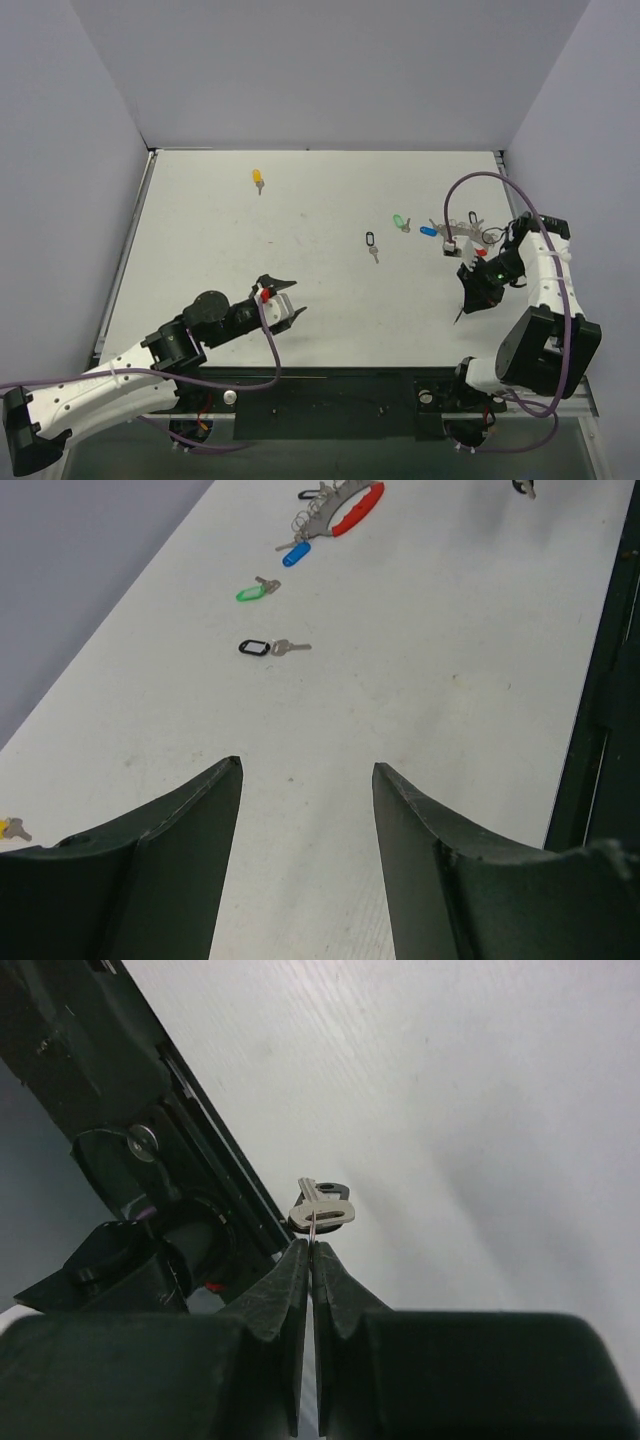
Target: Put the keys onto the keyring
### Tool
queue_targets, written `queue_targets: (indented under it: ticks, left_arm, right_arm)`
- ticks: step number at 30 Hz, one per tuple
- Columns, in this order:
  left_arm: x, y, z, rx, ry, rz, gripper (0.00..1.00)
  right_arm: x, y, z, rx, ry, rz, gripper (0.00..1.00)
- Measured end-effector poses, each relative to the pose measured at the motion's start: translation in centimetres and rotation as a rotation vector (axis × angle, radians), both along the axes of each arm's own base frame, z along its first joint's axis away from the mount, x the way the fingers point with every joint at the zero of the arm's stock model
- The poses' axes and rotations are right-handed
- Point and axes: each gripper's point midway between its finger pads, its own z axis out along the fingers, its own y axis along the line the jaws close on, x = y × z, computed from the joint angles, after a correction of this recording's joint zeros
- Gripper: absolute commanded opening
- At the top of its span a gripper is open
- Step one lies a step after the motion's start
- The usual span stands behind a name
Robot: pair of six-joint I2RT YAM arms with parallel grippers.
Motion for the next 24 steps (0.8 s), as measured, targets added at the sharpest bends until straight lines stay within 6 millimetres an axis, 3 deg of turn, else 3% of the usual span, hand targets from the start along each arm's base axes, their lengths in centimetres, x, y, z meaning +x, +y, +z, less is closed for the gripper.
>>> queue_targets:
  ticks: [4, 9, 18, 24]
  left_arm:
    - [-0.2, 0.4, -1.6, 0.049, 0.001, -0.003, 0.65]
    - [-0.3, 0.7, -2.0, 0.067, -0.008, -0.01, 0.65]
    - [-0.6, 0.9, -1.4, 0.055, -0.031, -0.023, 0.65]
    - [-0.8, 0.9, -1.4, 0.06, -0.036, -0.035, 0.65]
  right_arm:
    - [-0.4, -1.4, -1.1, -0.091, 0.115, -0.077, 0.0]
    - [1.3, -2.7, -4.0, -0.205, 0.232, -0.144, 0.0]
    - [7.9, -1.7, -7.3, -0.361, 0.225, -0.196, 0.0]
    - [11.2, -0.9, -8.6, -0.416, 0.206, -0.209, 0.0]
